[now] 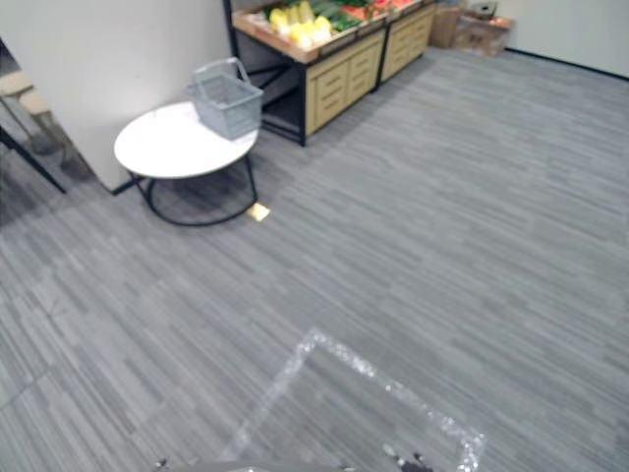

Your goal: Pick vegetable in the basket

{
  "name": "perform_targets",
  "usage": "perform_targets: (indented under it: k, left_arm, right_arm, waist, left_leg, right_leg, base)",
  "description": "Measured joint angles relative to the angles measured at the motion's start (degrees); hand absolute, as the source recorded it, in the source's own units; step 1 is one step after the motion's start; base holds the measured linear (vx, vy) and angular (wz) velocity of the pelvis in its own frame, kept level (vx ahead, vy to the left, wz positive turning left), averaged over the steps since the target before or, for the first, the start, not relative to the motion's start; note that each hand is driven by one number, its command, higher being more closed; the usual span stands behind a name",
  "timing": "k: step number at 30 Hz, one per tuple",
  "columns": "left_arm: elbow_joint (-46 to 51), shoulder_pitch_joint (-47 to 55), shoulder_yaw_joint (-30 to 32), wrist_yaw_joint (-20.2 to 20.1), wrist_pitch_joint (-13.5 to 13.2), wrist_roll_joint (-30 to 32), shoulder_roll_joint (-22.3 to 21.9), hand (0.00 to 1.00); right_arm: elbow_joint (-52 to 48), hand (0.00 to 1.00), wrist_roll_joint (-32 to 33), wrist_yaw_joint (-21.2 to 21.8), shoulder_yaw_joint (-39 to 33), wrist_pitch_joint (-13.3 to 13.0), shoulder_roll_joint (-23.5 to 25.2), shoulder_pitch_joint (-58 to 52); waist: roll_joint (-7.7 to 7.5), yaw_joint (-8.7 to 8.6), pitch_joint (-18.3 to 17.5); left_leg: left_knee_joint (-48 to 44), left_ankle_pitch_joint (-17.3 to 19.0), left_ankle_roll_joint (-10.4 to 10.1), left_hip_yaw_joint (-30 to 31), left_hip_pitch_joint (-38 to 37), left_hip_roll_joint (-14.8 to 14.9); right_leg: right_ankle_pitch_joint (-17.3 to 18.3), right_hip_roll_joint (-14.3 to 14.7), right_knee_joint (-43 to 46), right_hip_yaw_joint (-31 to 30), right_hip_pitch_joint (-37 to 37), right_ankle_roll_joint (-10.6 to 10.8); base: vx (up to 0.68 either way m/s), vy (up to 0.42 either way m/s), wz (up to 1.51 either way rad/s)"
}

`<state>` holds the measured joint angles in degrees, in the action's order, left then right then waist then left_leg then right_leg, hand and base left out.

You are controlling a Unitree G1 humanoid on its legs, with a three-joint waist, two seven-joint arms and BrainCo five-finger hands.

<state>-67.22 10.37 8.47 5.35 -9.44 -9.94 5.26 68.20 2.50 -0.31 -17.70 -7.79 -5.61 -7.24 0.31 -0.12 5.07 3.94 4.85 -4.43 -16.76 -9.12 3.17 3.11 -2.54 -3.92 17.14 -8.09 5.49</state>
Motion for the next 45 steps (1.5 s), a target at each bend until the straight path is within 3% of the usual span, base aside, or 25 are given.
perform_targets:
  k: [7, 10, 13, 14, 15, 17, 18, 20, 22, 24, 26, 27, 28, 30, 32, 34, 35, 36, 37, 38, 39, 40, 42, 44, 45]
  left_arm:
    - [0.02, -1.75, -0.23, 1.32, -0.03, -1.0, 0.0, 0.0]
    - [0.09, -3.26, -0.16, 1.99, -0.07, -1.25, 0.66, 0.0]
    - [1.83, -3.95, -0.04, 2.32, -0.18, -3.14, 1.56, 0.0]
    - [2.9, -3.83, 0.54, 2.33, -0.48, -4.04, 1.8, 0.0]
    - [4.02, -3.26, 0.96, 2.34, -0.52, -5.21, 1.16, 0.0]
    - [4.2, -3.06, 0.88, 2.37, -0.58, -5.95, 0.51, 0.0]
    - [4.24, -3.05, 0.72, 2.35, -0.6, -7.5, 0.41, 0.0]
    - [4.33, -3.32, 0.57, 2.35, -0.63, -8.0, 0.29, 0.0]
    - [4.43, -3.24, 0.55, 2.4, -1.21, -8.09, -0.31, 0.0]
    - [4.41, -2.97, 0.53, 2.73, -1.41, -9.21, -0.7, 0.0]
    - [4.39, -2.39, 0.33, 2.73, -1.4, -9.24, -1.36, 0.0]
    - [4.35, -1.55, 0.44, 2.62, -1.4, -9.29, -1.66, 0.0]
    - [4.22, -1.44, 0.53, 2.64, -1.69, -9.28, -0.79, 0.0]
    - [4.45, -2.07, 0.58, 2.79, -1.84, -9.01, 0.55, 0.0]
    - [4.32, -2.49, 0.99, 2.75, -1.88, -8.14, 1.12, 0.0]
    - [4.42, -1.9, 0.87, 2.74, -1.61, -7.02, 1.13, 0.0]
    - [4.49, -1.36, 0.47, 2.61, -1.59, -6.1, 1.21, 0.0]
    - [4.53, -1.24, -0.28, 2.33, -1.57, -5.22, 1.42, 0.0]
    - [4.59, -1.32, -0.35, 2.11, -1.56, -5.05, 1.68, 0.0]
    - [4.98, -1.39, -1.07, 1.81, -1.48, -4.55, 2.0, 0.0]
    - [5.27, -1.49, -1.65, 1.65, -1.19, -4.3, 1.95, 0.0]
    - [5.66, -1.51, -1.86, 1.62, -1.16, -4.1, 1.83, 0.0]
    - [6.99, -2.09, -1.86, 1.52, -1.29, -3.41, 1.35, 0.0]
    - [6.94, -3.45, -1.8, 1.11, -1.29, -3.45, 0.85, 0.0]
    - [6.96, -4.17, -1.69, 1.07, -1.32, -3.46, 0.52, 0.0]
  right_arm:
    - [-0.05, 0.0, -0.3, -2.07, 0.01, 0.05, 0.03, 2.94]
    - [-0.32, 0.0, -0.22, -2.34, 0.11, 0.04, 0.51, 5.5]
    - [-0.95, 0.0, 0.17, -2.45, 1.41, -0.14, 1.18, 6.54]
    - [-0.99, 0.0, 0.28, -2.46, 3.13, -0.37, 0.87, 6.57]
    - [-0.99, 0.0, 0.25, -2.46, 5.21, -0.42, -0.49, 6.52]
    - [-1.02, 0.0, 0.24, -2.49, 7.25, -0.41, -1.39, 6.37]
    - [-1.01, 0.0, 0.25, -2.8, 7.21, -0.36, -1.63, 6.45]
    - [-0.99, 0.0, 0.26, -3.18, 7.0, -0.34, -1.99, 6.78]
    - [-1.01, 0.0, 0.3, -3.49, 7.04, -0.32, -1.9, 7.05]
    - [-2.41, 0.0, 0.3, -4.1, 7.68, -0.39, -1.93, 7.47]
    - [-2.55, 0.0, 0.21, -4.19, 8.89, -0.41, -2.49, 8.2]
    - [-2.54, 0.0, 0.21, -4.15, 9.27, -0.45, -2.71, 8.35]
    - [-2.45, 0.0, 0.18, -3.96, 9.57, -0.47, -1.28, 8.84]
    - [-2.7, 0.0, 0.08, -3.35, 9.75, -1.18, 0.49, 9.17]
    - [-2.63, 0.0, 0.08, -2.43, 9.34, -1.39, 0.81, 9.35]
    - [-2.52, 0.0, 0.09, -1.98, 9.11, -1.33, 1.06, 8.93]
    - [-2.7, 0.0, 0.07, -1.92, 9.12, -1.44, 1.16, 8.08]
    - [-2.69, 0.0, 0.06, -1.85, 9.17, -1.5, 1.33, 7.39]
    - [-2.69, 0.0, 0.04, -1.8, 9.21, -1.48, 1.38, 7.3]
    - [-3.34, 0.0, 0.26, -1.69, 8.9, -1.56, 1.29, 7.22]
    - [-4.35, 0.0, 0.2, -1.69, 8.87, -1.85, 0.93, 7.08]
    - [-4.61, 0.0, 0.2, -1.69, 8.77, -2.12, 0.83, 7.0]
    - [-5.89, 0.0, 0.2, -1.68, 8.18, -2.7, 0.71, 7.14]
    - [-6.81, 0.0, 0.17, -1.7, 7.21, -2.85, 0.55, 7.16]
    - [-6.98, 0.0, 0.13, -1.8, 6.5, -2.8, 0.43, 7.18]
  waist:
    - [0.56, -0.04, 0.91]
    - [-0.11, -0.24, 2.96]
    - [-1.2, -0.03, 5.14]
    - [-1.46, 0.35, 6.04]
    - [-0.37, 0.4, 6.97]
    - [-0.36, 0.61, 8.2]
    - [-0.17, 0.75, 8.27]
    - [-0.19, 1.25, 8.35]
    - [-0.07, 2.1, 8.41]
    - [0.98, 2.23, 8.35]
    - [2.19, 2.98, 8.12]
    - [2.69, 3.49, 7.95]
    - [-0.19, 4.1, 7.14]
    - [-3.01, 3.89, 5.39]
    - [-3.22, 3.79, 5.16]
    - [-2.95, 3.38, 5.03]
    - [-2.66, 3.21, 4.86]
    - [-2.77, 2.81, 5.02]
    - [-3.09, 2.2, 5.07]
    - [-2.96, 1.45, 5.18]
    - [-2.29, 1.39, 5.6]
    - [-2.0, 1.24, 5.75]
    - [-1.46, 0.27, 6.1]
    - [-1.0, -0.44, 6.25]
    - [-0.6, -0.58, 6.3]
  left_leg:
    - [-1.48, -0.34, -0.28, 0.25, 3.52, 0.47]
    - [-3.38, -0.28, -0.28, 0.23, 5.71, 0.75]
    - [-19.79, 4.31, -1.53, 0.11, 12.81, 3.57]
    - [-32.27, 4.32, -1.35, 0.39, 18.24, 5.8]
    - [-42.96, 2.4, 0.15, 2.03, 22.72, 8.22]
    - [-52.64, 0.03, -0.37, 5.79, 27.39, 8.12]
    - [-52.45, 1.58, -0.53, 6.8, 29.81, 7.31]
    - [-43.46, 1.85, -0.61, 6.34, 32.13, 6.16]
    - [-28.9, -0.78, -0.71, 6.23, 32.05, 5.82]
    - [-9.57, -6.48, -1.76, 6.55, 31.07, 6.71]
    - [-5.69, -6.7, -1.89, 6.49, 31.04, 8.25]
    - [-6.74, -9.23, -1.34, 6.38, 30.4, 8.75]
    - [-11.06, -12.47, -0.62, 5.84, 30.52, 5.94]
    - [-14.02, -9.35, 1.5, 4.65, 31.57, 3.06]
    - [-16.16, -7.24, 4.08, 3.09, 29.96, 2.05]
    - [-15.97, -4.19, 4.61, 2.22, 25.36, 1.29]
    - [-15.1, -1.65, 5.13, 1.73, 21.49, 1.08]
    - [-13.96, 0.13, 5.9, 1.31, 18.03, 0.18]
    - [-13.81, 0.69, 6.46, 1.43, 16.71, -0.3]
    - [-12.6, 1.51, 6.8, 1.59, 13.32, -0.73]
    - [-10.23, 1.79, 6.94, 1.67, 8.87, -0.7]
    - [-9.14, 1.99, 6.91, 1.74, 6.82, -0.6]
    - [-7.55, 4.79, 5.58, 2.33, 1.31, -0.17]
    - [-7.85, 7.14, 4.22, 3.5, -0.41, 0.85]
    - [-8.08, 8.29, 2.9, 4.15, -0.47, 1.77]
  right_leg:
    - [0.09, -0.16, 2.6, 0.27, 3.94, -0.11]
    - [1.11, -0.47, 4.79, 0.43, 6.04, -1.63]
    - [3.92, -0.64, 6.53, 1.18, 6.43, -3.8]
    - [4.16, -0.45, 6.55, 1.31, 5.61, -4.2]
    - [4.23, 0.53, 5.86, 1.43, 3.56, -4.33]
    - [4.76, 0.29, 5.22, 1.38, 0.74, -4.7]
    - [4.91, -0.51, 5.08, 1.31, 0.37, -4.82]
    - [5.13, -2.24, 4.52, 1.19, 0.65, -4.44]
    - [5.98, -3.66, 4.42, 0.98, 0.51, -3.08]
    - [7.57, -4.28, 4.18, 0.48, -0.77, -0.64]
    - [9.05, -4.33, 4.2, -1.07, -1.94, 1.65]
    - [10.08, -5.05, 4.06, -1.85, -3.49, 3.2]
    - [10.71, -8.88, 4.58, -2.68, -4.86, 3.38]
    - [8.18, -12.6, 9.32, -4.69, -1.8, 3.37]
    - [3.8, -14.41, 17.1, -8.39, 1.04, 4.25]
    - [-4.71, -15.76, 28.06, -10.13, 4.24, 3.82]
    - [-12.79, -17.28, 36.53, -10.02, 7.41, 3.04]
    - [-15.94, -19.25, 47.87, -10.14, 11.79, 2.74]
    - [-14.59, -19.73, 53.87, -9.87, 14.33, 1.62]
    - [-9.46, -19.19, 62.69, -9.55, 18.82, 0.72]
    - [-4.42, -17.09, 66.43, -7.83, 21.64, -0.22]
    - [-1.88, -16.16, 66.5, -6.42, 22.49, -1.02]
    - [5.42, -14.62, 60.2, 1.48, 26.1, -2.9]
    - [5.67, -13.84, 47.22, 5.44, 28.43, -3.38]
    - [4.5, -12.87, 37.59, 5.73, 28.9, -2.22]
  base:
    - [-0.01, -0.003, 0.0]
    - [-0.07, -0.026, 0.03]
    - [-0.08, -0.06, 0.14]
    - [-0.05, -0.077, 0.01]
    - [-0.02, -0.061, -0.01]
    - [0.1, 0.066, 0.02]
    - [0.22, 0.166, 0.01]
    - [0.22, 0.155, -0.06]
    - [0.25, 0.175, -0.08]
    - [0.42, 0.275, -0.07]
    - [0.38, 0.266, -0.37]
    - [0.52, 0.372, -0.54]
    - [0.64, 0.428, -0.45]
    - [0.6, 0.309, -0.1]
    - [0.53, 0.244, -0.05]
    - [0.47, 0.235, -0.17]
    - [0.53, 0.234, -0.1]
    - [0.61, 0.228, -0.01]
    - [0.49, 0.131, 0.1]
    - [0.55, 0.115, 0.02]
    - [0.37, 0.064, -0.05]
    - [0.44, 0.043, -0.04]
    - [0.44, -0.066, 0.15]
    - [0.36, -0.151, 0.34]
    - [0.35, -0.235, 0.51]
